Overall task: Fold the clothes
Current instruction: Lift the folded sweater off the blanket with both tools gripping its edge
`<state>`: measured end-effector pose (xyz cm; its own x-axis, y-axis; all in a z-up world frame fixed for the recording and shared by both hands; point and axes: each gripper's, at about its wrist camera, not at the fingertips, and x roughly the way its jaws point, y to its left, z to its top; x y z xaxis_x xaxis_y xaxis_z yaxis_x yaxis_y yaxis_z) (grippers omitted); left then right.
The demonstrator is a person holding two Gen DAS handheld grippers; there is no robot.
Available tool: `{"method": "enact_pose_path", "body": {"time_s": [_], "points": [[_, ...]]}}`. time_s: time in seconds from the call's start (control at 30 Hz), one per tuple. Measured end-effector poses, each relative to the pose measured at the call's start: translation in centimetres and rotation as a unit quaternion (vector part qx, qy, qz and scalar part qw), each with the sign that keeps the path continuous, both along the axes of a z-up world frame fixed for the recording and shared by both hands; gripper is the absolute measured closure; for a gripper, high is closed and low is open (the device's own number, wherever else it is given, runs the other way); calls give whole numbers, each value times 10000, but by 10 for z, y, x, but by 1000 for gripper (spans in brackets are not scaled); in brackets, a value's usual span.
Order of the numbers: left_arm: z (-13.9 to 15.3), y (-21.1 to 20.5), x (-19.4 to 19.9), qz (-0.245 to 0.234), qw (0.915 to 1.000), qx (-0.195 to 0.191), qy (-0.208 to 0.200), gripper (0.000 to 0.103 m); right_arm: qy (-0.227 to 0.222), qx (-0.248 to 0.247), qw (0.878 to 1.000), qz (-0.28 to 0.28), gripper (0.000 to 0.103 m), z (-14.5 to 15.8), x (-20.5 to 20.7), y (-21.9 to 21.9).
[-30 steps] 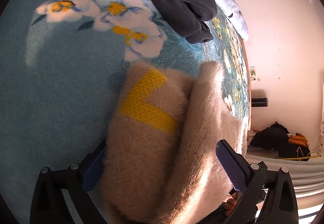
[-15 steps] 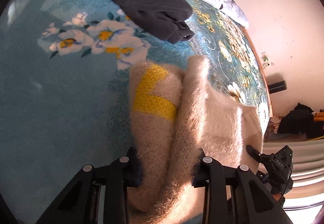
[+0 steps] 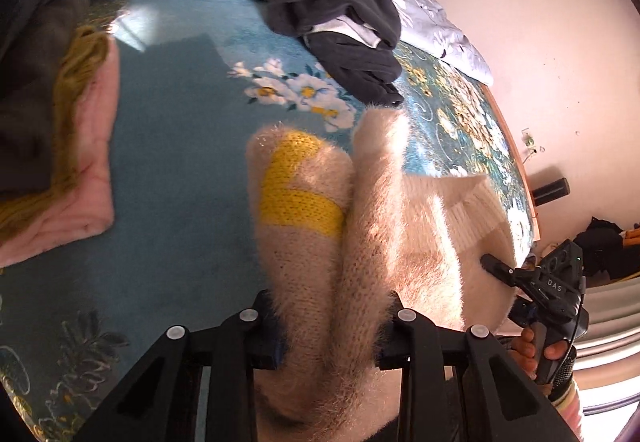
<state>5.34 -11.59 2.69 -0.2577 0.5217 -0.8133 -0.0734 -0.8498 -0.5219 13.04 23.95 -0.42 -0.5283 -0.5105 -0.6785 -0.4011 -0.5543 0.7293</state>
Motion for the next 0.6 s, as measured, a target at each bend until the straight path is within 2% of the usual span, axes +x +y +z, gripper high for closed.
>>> {"method": "enact_pose_path", "body": {"time_s": [0.17, 0.3, 0.43, 0.6], "points": [[22, -38, 26, 216, 9993, -108, 285, 72, 302, -51, 9985, 457, 71, 17, -5, -36], [63, -37, 25, 21, 9965, 54, 834, 72, 637, -58, 9975, 315, 71, 47, -3, -34], [113, -33, 13, -219, 9883, 387, 1457, 72, 1201, 105, 9926, 161, 71, 104, -10, -29], [165, -63, -12, -171, 9779, 810, 1920, 72, 1756, 331, 9834, 321, 72, 176, -39, -47]]}}
